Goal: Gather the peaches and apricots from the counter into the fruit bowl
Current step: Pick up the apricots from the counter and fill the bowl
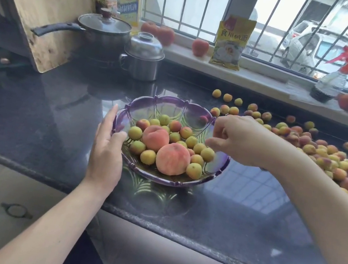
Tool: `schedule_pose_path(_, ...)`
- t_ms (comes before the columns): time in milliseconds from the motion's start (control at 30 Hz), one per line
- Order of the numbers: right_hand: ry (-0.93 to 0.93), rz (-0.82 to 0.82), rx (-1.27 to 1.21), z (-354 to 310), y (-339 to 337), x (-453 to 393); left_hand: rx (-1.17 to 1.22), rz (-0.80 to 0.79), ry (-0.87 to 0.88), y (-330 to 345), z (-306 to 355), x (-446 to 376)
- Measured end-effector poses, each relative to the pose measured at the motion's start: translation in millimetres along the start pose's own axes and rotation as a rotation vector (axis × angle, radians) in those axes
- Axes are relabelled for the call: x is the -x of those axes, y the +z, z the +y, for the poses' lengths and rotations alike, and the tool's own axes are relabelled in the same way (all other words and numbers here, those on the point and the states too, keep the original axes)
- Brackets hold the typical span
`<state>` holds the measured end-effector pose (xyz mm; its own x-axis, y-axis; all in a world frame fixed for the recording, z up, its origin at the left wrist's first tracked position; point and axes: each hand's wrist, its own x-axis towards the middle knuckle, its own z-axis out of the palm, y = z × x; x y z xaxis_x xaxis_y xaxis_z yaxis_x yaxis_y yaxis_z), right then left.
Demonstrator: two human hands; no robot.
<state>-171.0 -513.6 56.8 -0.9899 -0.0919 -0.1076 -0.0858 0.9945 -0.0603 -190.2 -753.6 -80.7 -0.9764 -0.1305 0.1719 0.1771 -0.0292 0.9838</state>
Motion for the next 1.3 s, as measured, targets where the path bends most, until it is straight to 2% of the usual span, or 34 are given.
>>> schedule_pose_path(167,-0.211,-0.140,0.048,6.7,19.9,0.9,-0.023,-0.017,-0.026,-3.9,-6.1,-2.3)
schedule_pose_path(267,-0.201,-0.120,-0.041,9.9,25.7,7.5,-0.007,-0.024,-0.021,-4.7,-4.4,-1.9)
schedule_pose_path(333,-0.161,-0.007,-0.116,15.4,20.9,15.0,-0.063,-0.021,0.027,-0.3,0.6,3.0)
schedule_pose_path(433,-0.068,0.293,-0.208,33.8,11.8,21.3,-0.166,-0.028,0.103,4.9,8.8,13.2)
schedule_pose_path(533,0.146,0.404,-0.368,64.6,16.7,11.8,-0.194,-0.075,0.180,4.1,10.8,27.0)
schedule_pose_path(633,0.281,0.316,-0.299,95.5,41.9,-11.5,-0.168,0.081,0.224,-10.6,11.1,14.5)
schedule_pose_path(700,0.309,0.253,-0.247,107.1,61.5,-30.8,-0.092,0.149,0.134,-21.7,8.5,-14.5)
schedule_pose_path(800,0.289,0.298,-0.267,107.2,78.8,-63.7,0.089,-0.034,-0.049,-24.0,1.3,-51.5)
schedule_pose_path(900,0.249,0.361,-0.135,102.0,84.7,-105.1,0.103,-0.118,-0.046,-20.0,-8.3,-59.2)
schedule_pose_path(1000,0.234,0.249,0.121,104.7,82.2,-141.9,0.117,-0.106,-0.020,-22.2,-13.3,-61.1)
schedule_pose_path(1100,0.265,0.141,0.090,113.6,88.4,-158.3,0.100,-0.091,-0.014,-24.6,-16.3,-65.3)
schedule_pose_path(1300,0.168,0.436,-0.107,129.3,98.1,-152.5,0.089,-0.113,0.011,-22.1,-18.4,-64.1)
